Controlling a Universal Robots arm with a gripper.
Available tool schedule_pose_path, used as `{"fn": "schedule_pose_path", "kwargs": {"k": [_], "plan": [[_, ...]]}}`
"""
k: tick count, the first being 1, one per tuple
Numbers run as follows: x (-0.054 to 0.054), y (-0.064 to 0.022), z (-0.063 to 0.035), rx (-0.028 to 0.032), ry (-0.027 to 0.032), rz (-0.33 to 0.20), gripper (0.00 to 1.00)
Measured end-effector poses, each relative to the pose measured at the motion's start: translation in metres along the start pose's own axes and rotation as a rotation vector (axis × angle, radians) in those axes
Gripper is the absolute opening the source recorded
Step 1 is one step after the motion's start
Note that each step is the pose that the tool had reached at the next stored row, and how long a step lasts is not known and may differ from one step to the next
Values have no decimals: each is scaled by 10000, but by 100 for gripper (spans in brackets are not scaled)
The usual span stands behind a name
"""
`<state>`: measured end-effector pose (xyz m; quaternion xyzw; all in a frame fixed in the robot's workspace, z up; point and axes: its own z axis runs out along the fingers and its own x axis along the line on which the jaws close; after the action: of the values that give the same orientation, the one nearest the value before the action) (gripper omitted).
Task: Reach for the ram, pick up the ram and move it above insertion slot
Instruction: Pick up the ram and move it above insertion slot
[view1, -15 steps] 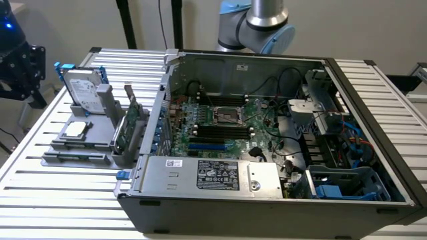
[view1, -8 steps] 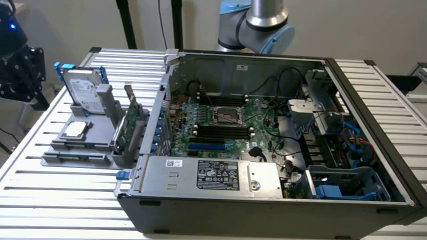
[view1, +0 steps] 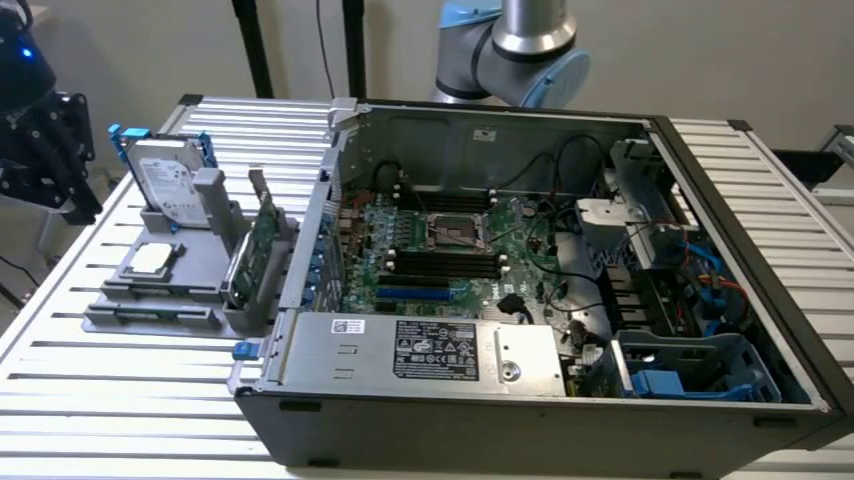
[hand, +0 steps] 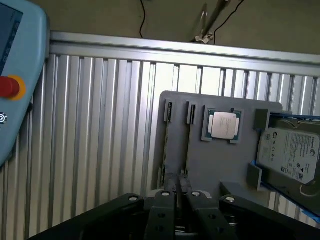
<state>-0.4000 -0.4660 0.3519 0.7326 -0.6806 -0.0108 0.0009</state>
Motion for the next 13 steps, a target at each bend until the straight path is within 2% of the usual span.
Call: {"fn": "schedule_pose_path", "kwargs": {"k": [2,5,6,13], "plan": [[0,-1,18,0,0,1,30],[3,-2,72,-1,0,1,36],[4,-3,90,0,1,1,42],[13,-5,217,0,0,1,42]]}}
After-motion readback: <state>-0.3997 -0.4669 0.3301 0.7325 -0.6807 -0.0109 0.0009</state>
